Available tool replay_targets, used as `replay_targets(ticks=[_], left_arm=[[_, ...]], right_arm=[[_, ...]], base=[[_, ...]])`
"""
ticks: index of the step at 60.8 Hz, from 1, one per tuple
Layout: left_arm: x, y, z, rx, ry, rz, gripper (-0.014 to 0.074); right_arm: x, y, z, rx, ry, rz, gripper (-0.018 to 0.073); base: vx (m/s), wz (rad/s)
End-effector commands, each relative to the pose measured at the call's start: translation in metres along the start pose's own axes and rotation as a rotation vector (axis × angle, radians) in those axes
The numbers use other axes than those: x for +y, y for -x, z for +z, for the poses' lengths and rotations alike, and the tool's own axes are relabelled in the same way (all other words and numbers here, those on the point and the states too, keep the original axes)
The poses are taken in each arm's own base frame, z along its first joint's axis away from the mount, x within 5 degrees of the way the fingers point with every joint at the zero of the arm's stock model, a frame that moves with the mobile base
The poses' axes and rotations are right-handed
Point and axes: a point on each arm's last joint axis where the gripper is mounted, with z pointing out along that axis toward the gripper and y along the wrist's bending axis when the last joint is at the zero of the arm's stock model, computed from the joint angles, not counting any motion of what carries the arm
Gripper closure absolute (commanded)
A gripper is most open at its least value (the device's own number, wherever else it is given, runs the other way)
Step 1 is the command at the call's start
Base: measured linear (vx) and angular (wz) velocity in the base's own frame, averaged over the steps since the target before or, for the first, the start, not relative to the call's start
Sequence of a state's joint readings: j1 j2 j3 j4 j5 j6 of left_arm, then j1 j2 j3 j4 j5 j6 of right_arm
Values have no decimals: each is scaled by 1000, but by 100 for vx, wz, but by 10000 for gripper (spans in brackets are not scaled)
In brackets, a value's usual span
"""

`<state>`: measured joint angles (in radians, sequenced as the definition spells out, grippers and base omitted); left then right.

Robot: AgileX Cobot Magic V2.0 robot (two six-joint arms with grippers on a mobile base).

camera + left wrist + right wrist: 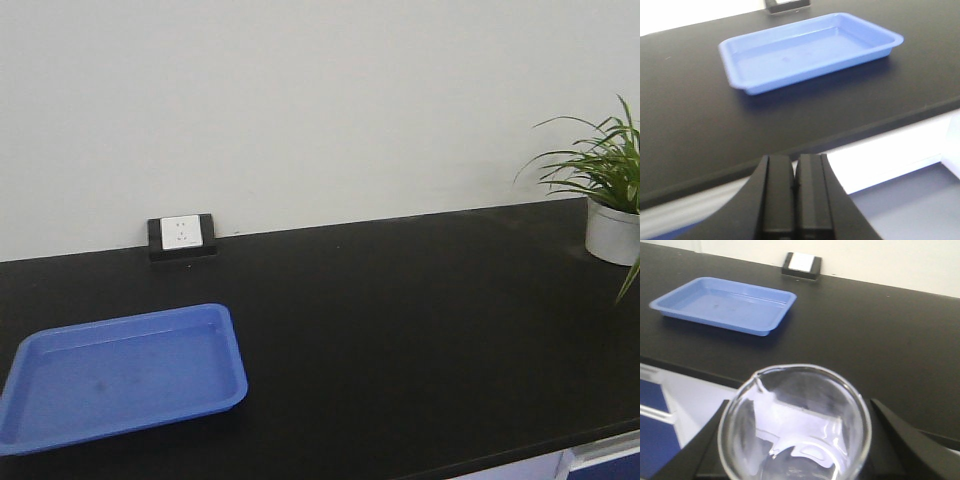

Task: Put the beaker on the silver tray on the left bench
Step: 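Drive the base to the bench with the silver tray, holding the beaker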

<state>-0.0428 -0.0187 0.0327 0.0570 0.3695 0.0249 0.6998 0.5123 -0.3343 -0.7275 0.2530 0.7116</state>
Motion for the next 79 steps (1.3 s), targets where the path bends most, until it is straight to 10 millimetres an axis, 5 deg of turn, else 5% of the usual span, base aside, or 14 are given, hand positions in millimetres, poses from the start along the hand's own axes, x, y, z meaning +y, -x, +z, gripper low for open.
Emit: replay_targets(ticks=[1, 79], left_arm=[[-1, 1, 2, -63, -7, -2, 595], [-1, 1, 2, -63, -7, -2, 595]], right_arm=[[2, 15, -2, -82, 31, -18, 573], [2, 15, -2, -82, 31, -18, 571]], base=[[-30, 27], [-35, 48]])
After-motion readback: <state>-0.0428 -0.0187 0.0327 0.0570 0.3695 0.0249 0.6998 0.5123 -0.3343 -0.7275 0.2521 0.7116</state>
